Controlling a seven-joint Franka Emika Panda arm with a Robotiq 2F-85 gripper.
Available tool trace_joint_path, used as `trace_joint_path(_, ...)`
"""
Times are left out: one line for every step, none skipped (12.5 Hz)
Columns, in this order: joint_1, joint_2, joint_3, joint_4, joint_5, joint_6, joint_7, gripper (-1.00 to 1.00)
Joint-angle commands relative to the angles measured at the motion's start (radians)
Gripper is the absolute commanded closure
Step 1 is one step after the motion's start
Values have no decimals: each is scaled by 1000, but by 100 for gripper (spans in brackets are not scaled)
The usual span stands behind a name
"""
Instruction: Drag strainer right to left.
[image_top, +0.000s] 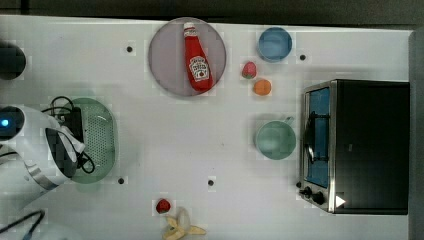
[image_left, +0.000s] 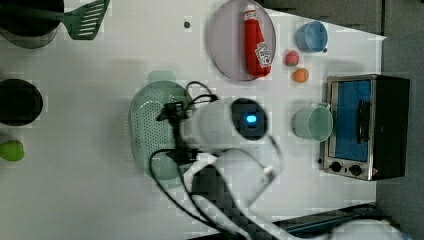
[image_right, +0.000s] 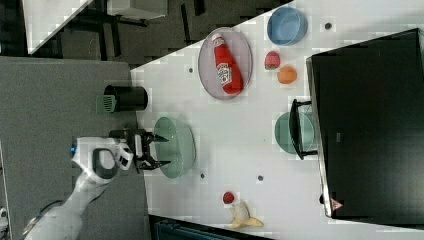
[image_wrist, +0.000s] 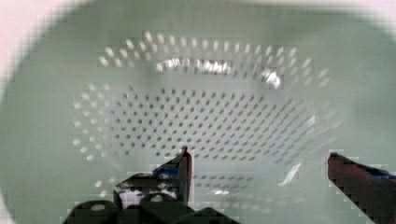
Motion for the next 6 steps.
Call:
trace_joint_path(-60,-213,-155,57,9,-162,-324,-100)
trace_joint_path(-65,-276,-210,58,-5,-225,-433,-100)
trace_joint_path(-71,-341,-270,60,-23,-284,-543,-100)
trace_joint_path(-77,-401,-331,66,-44,-327,-637,-100)
trace_joint_path(-83,-459,-392,67,-71,-368,-713,-100)
trace_joint_path(-88,-512,-449,67,-107,-410,-783,-100)
